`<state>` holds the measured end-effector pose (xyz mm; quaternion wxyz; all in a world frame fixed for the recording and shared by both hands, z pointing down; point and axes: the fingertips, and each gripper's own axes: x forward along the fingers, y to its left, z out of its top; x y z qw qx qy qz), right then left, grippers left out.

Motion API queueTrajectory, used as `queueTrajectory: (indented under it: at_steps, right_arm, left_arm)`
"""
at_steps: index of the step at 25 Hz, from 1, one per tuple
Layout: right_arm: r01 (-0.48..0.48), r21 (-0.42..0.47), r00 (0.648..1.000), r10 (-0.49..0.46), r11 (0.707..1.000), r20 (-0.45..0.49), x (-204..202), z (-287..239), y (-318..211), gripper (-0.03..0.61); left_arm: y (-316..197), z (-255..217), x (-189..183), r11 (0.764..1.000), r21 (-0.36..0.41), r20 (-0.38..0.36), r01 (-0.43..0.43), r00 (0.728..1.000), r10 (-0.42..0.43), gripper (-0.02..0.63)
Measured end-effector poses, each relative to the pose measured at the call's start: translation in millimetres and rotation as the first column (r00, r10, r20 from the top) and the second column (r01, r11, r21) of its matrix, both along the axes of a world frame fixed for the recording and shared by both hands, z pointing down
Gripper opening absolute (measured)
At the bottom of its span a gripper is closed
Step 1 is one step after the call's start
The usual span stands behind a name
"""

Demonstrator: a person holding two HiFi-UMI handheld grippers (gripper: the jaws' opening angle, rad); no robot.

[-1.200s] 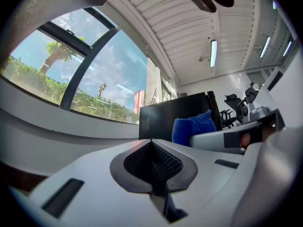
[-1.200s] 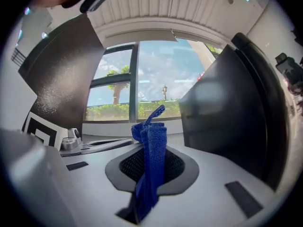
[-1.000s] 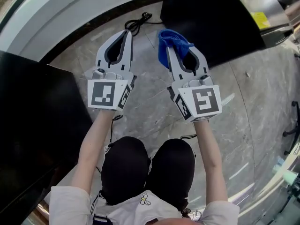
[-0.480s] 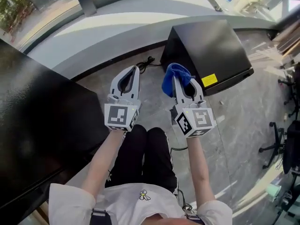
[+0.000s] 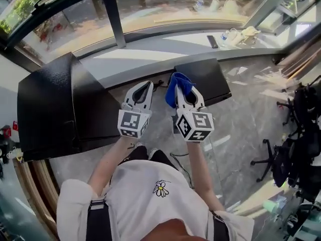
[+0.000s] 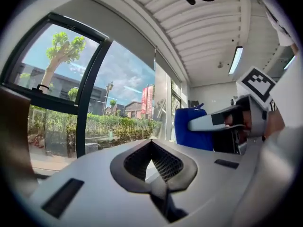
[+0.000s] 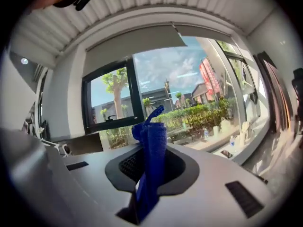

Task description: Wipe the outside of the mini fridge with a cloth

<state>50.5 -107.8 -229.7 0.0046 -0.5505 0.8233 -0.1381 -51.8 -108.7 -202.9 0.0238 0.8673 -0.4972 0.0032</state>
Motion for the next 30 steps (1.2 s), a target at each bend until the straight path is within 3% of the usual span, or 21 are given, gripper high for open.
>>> queueTrajectory:
  at_steps: [3,7,13,18,30]
  right_arm:
    - [0.012,0.084,1.000,-0.012,0.996,0.003,-10,-47,13,0.063]
    - [0.014,0.161,0.997,-0.001,0.987,-0.083,-6,-58,28,0.062]
    - [-0.079,0.129,0.983,0.099,0.988,-0.153,20,-37,61,0.061]
    - [-0.085,0.121,0.982,0.104,0.989,-0.157,36,-30,75,0.061]
    - [-0.083,0.091,0.993,0.090,0.992,-0.073,21,-8,93,0.061]
  left_arm:
    - [6,-41,9,1.000,0.028,-0.016,-0.015,1.000,0.015,0.005]
    - [16,-59,11,0.997,0.070,-0.002,-0.021,1.000,0.021,0.005]
    - [32,-63,0,0.998,0.065,-0.040,-0.016,0.999,0.019,0.005]
    - [41,-72,11,0.997,0.075,-0.025,-0.033,0.999,0.035,0.005]
    - [58,-53,4,0.999,0.004,-0.004,-0.041,0.999,0.041,0.005]
